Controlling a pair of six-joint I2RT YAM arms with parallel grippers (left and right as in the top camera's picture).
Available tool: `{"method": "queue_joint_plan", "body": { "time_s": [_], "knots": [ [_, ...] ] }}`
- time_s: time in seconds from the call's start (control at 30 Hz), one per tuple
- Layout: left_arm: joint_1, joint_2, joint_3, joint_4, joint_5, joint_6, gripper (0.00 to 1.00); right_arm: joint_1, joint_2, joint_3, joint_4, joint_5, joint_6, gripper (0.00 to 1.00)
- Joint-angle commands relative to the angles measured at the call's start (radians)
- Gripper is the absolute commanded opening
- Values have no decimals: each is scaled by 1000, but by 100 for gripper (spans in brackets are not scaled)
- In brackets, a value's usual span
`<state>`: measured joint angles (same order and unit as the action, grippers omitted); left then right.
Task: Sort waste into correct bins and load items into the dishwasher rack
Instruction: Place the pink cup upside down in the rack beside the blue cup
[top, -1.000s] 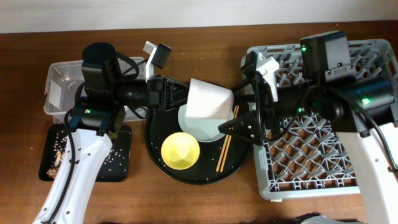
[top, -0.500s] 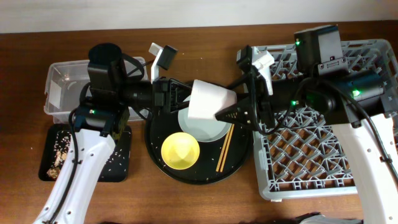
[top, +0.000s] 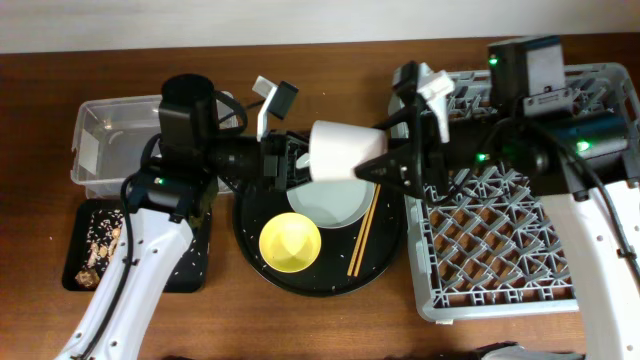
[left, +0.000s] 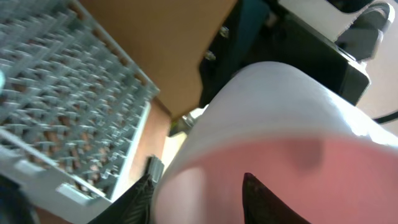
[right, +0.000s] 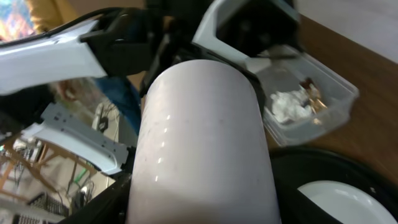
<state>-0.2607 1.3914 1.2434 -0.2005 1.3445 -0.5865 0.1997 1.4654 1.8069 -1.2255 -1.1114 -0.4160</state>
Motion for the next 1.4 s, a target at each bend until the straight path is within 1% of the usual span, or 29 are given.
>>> {"method": "queue_joint_plan", "body": {
  "time_s": [0.0, 0.03, 0.07, 0.1, 0.13, 0.17, 0.2, 0.27, 0.3, 0.37, 0.4, 0.5, 0.6, 0.67, 0.83, 0.93, 1.17, 1.2, 1.27, 1.37],
  "knots": [
    [52, -1, 3, -13, -204, 20, 49, -59, 0, 10, -42, 34, 13, 58],
    [72, -1, 3, -36, -282, 21, 53, -72, 0, 10, -61, 74, 14, 57],
    [88, -1, 3, -94, -401, 21, 57, -90, 0, 10, -92, 146, 18, 57],
    [94, -1, 3, -156, -513, 21, 60, -105, 0, 10, -103, 234, 63, 57],
    [95, 0, 3, -223, -630, 41, 60, -120, 0, 10, -103, 335, 124, 56],
    [95, 0, 3, -273, -708, 44, 63, -131, 0, 10, -103, 427, 170, 56],
    [95, 0, 3, -348, -804, 43, 72, -144, 0, 10, -103, 599, 246, 56],
    [95, 0, 3, -417, -886, 43, 94, -155, 1, 10, -101, 832, 354, 56],
    [95, 0, 3, -440, -909, 43, 99, -162, 3, 10, -98, 952, 409, 56],
    [95, 0, 3, -449, -908, 43, 99, -169, 9, 10, -95, 1109, 477, 56],
    [95, 0, 3, -449, -908, 43, 99, -177, 15, 10, -95, 1155, 499, 56],
    [95, 0, 3, -449, -908, 43, 99, -240, 64, 10, -74, 1181, 507, 56],
    [95, 0, 3, -449, -908, 43, 99, -339, 184, 10, -44, 1178, 499, 56],
    [95, -1, 3, -449, -908, 43, 99, -366, 249, 10, -34, 1168, 499, 56],
    [95, 0, 3, -449, -908, 43, 99, -370, 415, 10, 48, 1113, 471, 56],
    [95, 0, 3, -449, -908, 43, 99, -370, 471, 10, 71, 1116, 450, 56],
    [95, -1, 3, -449, -908, 43, 99, -370, 490, 9, 74, 1112, 451, 57],
    [95, 0, 3, -449, -908, 43, 99, -370, 490, 9, 72, 1112, 451, 60],
    [95, 0, 3, -449, -908, 43, 99, -370, 490, 9, 66, 1112, 451, 64],
    [95, 0, 3, -449, -908, 43, 99, -370, 490, 9, 61, 1111, 450, 73]
  ]
}}
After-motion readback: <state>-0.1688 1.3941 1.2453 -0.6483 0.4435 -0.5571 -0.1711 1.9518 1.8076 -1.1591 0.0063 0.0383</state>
